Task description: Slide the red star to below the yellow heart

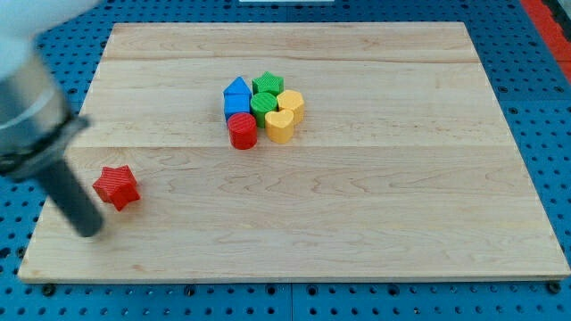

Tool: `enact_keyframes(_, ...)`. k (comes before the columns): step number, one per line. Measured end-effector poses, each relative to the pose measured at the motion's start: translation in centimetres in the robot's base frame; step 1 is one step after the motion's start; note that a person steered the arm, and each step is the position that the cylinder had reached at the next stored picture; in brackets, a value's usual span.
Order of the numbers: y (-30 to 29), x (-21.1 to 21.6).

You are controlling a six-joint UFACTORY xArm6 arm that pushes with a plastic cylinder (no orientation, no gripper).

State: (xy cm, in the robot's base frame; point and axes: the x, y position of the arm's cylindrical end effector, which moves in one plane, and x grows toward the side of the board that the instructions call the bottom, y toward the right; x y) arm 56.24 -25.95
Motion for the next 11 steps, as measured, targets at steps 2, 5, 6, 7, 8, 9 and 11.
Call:
enact_keyframes(2,-4.5,-3.1)
enact_keyframes(5,7.3,-5.7)
enact_keyframes(6,14.7,-7.9)
enact_keyframes(7,20.6,-9.5)
enact_keyframes(8,25.8,-9.7)
enact_keyframes(9,26.9,-9.4)
enact_keyframes(11,28.9,-10.3)
